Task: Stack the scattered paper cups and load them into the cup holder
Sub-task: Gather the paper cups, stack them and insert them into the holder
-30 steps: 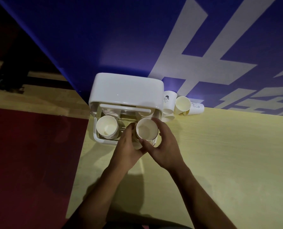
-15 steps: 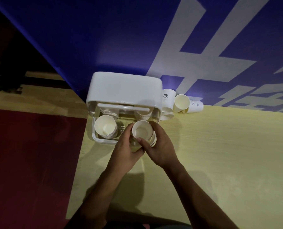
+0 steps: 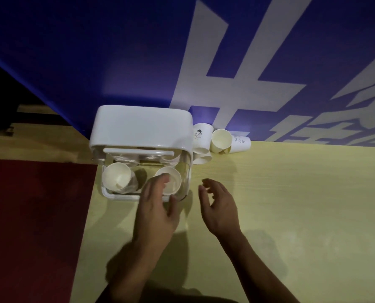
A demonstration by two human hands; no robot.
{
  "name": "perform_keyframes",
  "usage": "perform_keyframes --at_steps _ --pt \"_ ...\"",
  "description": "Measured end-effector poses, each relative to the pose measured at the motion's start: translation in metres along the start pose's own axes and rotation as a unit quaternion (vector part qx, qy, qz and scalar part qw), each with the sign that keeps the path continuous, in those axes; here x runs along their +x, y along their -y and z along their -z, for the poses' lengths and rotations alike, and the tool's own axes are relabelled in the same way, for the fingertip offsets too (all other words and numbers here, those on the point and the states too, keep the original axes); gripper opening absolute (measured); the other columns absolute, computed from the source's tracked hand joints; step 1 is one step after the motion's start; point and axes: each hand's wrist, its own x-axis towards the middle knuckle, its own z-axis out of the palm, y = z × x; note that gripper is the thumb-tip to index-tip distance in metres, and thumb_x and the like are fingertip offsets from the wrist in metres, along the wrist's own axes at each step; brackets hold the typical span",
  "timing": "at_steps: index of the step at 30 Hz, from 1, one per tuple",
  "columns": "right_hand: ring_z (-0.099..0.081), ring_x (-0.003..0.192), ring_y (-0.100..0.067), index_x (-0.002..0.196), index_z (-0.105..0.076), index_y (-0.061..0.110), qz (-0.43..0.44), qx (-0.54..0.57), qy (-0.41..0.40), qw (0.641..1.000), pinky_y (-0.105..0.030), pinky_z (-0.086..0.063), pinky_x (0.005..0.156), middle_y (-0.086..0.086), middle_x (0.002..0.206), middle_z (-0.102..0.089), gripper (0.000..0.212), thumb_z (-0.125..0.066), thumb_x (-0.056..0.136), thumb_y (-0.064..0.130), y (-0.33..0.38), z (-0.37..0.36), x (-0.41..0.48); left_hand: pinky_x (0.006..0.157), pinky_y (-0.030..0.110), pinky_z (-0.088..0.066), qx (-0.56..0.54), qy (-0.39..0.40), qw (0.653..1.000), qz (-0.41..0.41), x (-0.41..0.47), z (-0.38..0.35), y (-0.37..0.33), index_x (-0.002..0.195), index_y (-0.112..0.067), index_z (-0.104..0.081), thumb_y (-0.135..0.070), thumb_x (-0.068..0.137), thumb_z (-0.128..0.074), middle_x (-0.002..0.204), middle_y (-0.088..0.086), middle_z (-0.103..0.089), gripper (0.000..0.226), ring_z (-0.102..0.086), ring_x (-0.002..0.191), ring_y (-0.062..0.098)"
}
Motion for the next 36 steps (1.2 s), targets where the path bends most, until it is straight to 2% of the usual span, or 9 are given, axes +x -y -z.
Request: perform_keyframes --at_steps 2,5,9,13,22,26,29,33,36 --pt "-0.065 0.092 -0.007 0.121 -0.068 0.021 -0.031 0.001 -0.015 0.999 -0.036 -0.056 0.078 0.008 0.114 -0.07 0.029 -0.053 0.102 0.038 -0.02 0.017 0.0 0.085 0.024 -0.051 -0.017 0.049 0.998 -0.023 0.013 -0.023 -0.031 0.136 -0.022 -0.051 -0.019 0.092 -0.065 0.129 -0.001 -0.059 0.046 -0.059 0.112 0.013" --pt "-0.065 0.086 -0.004 0.118 -0.069 0.02 -0.06 -0.004 -0.027 0.998 -0.035 -0.057 0.075 0.008 0.11 -0.071 0.025 -0.057 0.1 0.033 -0.048 0.043 0.002 0.087 0.023 -0.047 0.02 0.096 0.993 -0.061 0.045 -0.073 -0.066 0.143 -0.023 -0.044 -0.024 0.094 -0.064 0.139 -0.003 -0.053 0.052 -0.054 0.122 0.013" --pt "-0.065 0.085 -0.001 0.115 -0.072 0.021 -0.099 0.01 -0.034 0.994 -0.035 -0.058 0.073 0.011 0.103 -0.071 0.023 -0.061 0.098 0.033 -0.082 0.075 0.006 0.09 0.034 -0.052 0.131 0.13 0.983 -0.003 0.102 -0.145 -0.086 0.151 -0.014 -0.032 -0.034 0.091 -0.068 0.149 0.009 -0.042 0.072 -0.052 0.126 0.027" --pt "-0.066 0.084 -0.001 0.115 -0.072 0.021 -0.095 0.026 -0.034 0.995 -0.031 -0.058 0.069 0.012 0.101 -0.072 0.022 -0.064 0.097 0.031 -0.113 0.101 0.008 0.084 0.041 -0.059 0.181 0.128 0.973 0.058 0.141 -0.185 -0.084 0.146 -0.011 -0.033 -0.032 0.084 -0.077 0.142 0.011 -0.045 0.079 -0.06 0.116 0.032" --pt "-0.067 0.078 -0.003 0.113 -0.073 0.018 -0.08 0.017 0.0 0.997 -0.024 -0.053 0.067 0.006 0.101 -0.074 0.02 -0.067 0.096 0.026 -0.17 0.136 0.053 0.076 0.041 -0.052 0.22 0.106 0.962 0.122 0.155 -0.218 -0.089 0.127 -0.006 -0.046 -0.036 0.074 -0.085 0.122 0.01 -0.045 0.072 -0.063 0.099 0.033" --pt "-0.066 0.075 -0.012 0.115 -0.071 0.013 -0.026 0.002 -0.006 1.0 -0.03 -0.054 0.07 0.0 0.101 -0.073 0.022 -0.069 0.095 0.022 -0.168 0.141 0.099 0.073 0.041 -0.049 0.216 0.107 0.963 0.122 0.141 -0.214 -0.089 0.124 -0.006 -0.048 -0.036 0.076 -0.08 0.121 0.009 -0.047 0.064 -0.06 0.102 0.032" --pt "-0.065 0.096 -0.023 0.127 -0.064 0.011 0.036 -0.04 0.015 0.998 -0.037 -0.055 0.082 -0.005 0.118 -0.068 0.041 -0.075 0.089 0.023 -0.16 0.135 0.14 0.075 0.041 -0.05 0.211 0.116 0.966 0.096 0.116 -0.213 -0.086 0.132 -0.012 -0.043 -0.039 0.077 -0.08 0.128 0.007 -0.049 0.071 -0.061 0.106 0.033" --pt "-0.041 0.136 -0.029 0.149 -0.045 0.02 0.154 -0.192 0.141 0.959 -0.047 -0.044 0.106 -0.004 0.151 -0.047 0.078 -0.081 0.081 0.031 -0.146 0.115 0.182 0.088 0.041 -0.056 0.223 0.186 0.956 0.05 0.098 -0.222 -0.081 0.152 -0.032 -0.016 -0.04 0.076 -0.086 0.154 0.008 -0.034 0.104 -0.051 0.129 0.032" --pt "-0.025 0.149 -0.027 0.157 -0.03 0.029 0.174 -0.259 0.225 0.923 -0.049 -0.032 0.119 0.002 0.163 -0.032 0.091 -0.081 0.082 0.037 -0.141 0.101 0.198 0.088 0.039 -0.055 0.254 0.225 0.94 0.015 0.101 -0.23 -0.075 0.148 -0.031 -0.03 -0.036 0.078 -0.085 0.151 0.004 -0.031 0.089 -0.052 0.125 0.03"
